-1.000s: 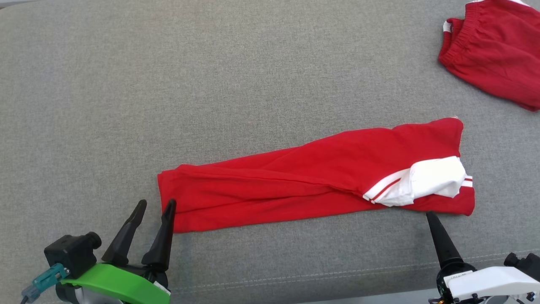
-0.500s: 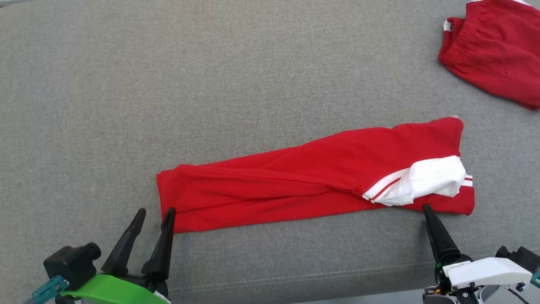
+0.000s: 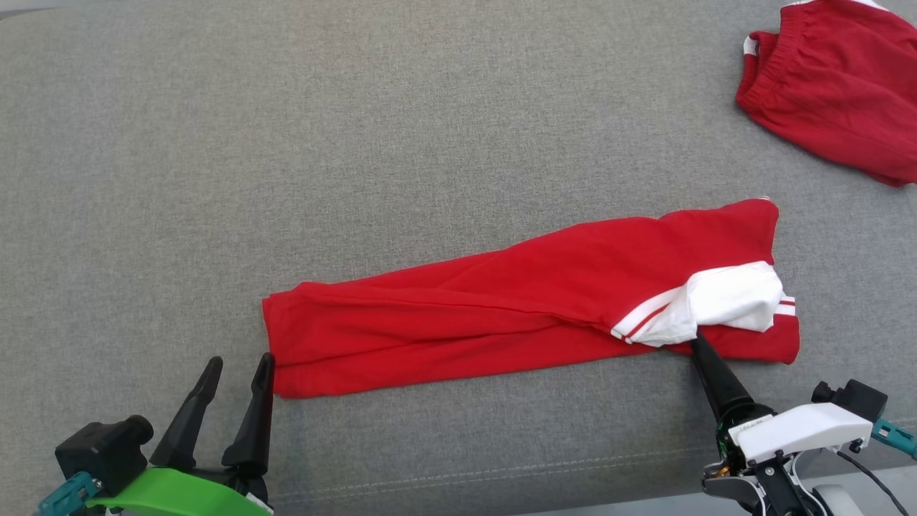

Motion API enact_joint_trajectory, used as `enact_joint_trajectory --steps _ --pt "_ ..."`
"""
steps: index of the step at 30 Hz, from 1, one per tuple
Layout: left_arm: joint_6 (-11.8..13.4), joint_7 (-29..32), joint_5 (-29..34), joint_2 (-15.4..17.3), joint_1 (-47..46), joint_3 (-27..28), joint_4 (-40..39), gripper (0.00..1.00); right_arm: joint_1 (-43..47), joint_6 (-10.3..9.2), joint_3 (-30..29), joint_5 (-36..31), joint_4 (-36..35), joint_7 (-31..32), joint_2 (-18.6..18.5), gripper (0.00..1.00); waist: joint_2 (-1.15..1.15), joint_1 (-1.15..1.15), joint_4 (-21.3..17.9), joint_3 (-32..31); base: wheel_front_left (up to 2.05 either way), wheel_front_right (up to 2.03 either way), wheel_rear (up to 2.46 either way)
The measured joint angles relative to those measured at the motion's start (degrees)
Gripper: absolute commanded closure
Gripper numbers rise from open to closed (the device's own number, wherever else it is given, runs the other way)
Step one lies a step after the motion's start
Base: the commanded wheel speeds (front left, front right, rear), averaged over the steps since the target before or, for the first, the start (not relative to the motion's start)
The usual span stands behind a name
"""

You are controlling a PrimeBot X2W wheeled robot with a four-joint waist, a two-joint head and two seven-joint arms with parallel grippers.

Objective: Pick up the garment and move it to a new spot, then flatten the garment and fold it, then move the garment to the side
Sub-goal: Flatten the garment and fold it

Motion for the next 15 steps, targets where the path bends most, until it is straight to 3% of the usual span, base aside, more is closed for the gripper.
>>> enact_joint_trajectory --steps 15 --pt "0.0 1.58 2.05 -3.49 2.29 2.52 -0.38 0.0 -3.63 -0.01 1.89 1.24 -1.76 0.32 -1.82 0.0 0.0 0.0 0.65 -0.94 0.0 0.0 0.0"
